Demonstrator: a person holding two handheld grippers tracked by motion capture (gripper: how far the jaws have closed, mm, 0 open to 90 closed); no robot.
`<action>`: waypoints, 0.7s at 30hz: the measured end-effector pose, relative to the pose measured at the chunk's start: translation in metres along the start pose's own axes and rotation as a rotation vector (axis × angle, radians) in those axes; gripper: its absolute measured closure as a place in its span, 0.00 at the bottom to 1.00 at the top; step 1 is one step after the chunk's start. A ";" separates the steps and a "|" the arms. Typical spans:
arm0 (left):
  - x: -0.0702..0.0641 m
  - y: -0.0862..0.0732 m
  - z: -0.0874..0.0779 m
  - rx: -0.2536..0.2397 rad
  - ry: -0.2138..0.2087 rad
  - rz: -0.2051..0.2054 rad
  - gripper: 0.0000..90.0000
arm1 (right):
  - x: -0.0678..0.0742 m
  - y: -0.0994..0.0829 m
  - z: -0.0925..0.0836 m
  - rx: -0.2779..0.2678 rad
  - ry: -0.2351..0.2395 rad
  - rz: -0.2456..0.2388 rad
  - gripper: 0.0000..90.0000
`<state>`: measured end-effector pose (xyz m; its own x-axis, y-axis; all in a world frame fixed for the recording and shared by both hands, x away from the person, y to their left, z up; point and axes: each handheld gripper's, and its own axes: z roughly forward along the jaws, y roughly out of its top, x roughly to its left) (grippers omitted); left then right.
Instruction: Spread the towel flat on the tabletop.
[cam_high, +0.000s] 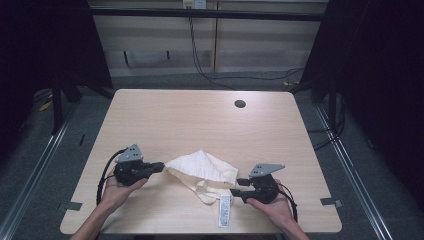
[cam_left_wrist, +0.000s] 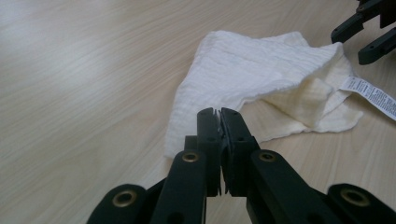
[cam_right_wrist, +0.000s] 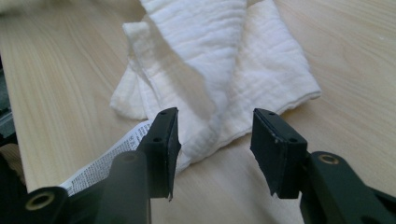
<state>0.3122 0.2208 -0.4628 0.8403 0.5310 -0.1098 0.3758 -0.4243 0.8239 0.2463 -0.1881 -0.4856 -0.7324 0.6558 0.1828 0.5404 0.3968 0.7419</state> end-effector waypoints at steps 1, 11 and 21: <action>-0.001 -0.001 -0.001 -0.002 -0.004 -0.003 0.97 | 0.000 0.000 0.001 0.002 0.011 -0.003 0.62; -0.003 -0.007 0.002 -0.005 -0.037 -0.018 0.97 | 0.002 -0.006 0.009 -0.002 0.032 0.007 0.74; 0.000 -0.007 0.002 -0.012 -0.055 -0.023 0.97 | 0.004 -0.009 0.013 0.005 0.041 -0.023 0.95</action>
<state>0.3100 0.2222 -0.4697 0.8520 0.4989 -0.1587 0.3903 -0.4033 0.8277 0.2436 -0.1805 -0.4998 -0.7608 0.6200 0.1920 0.5254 0.4145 0.7431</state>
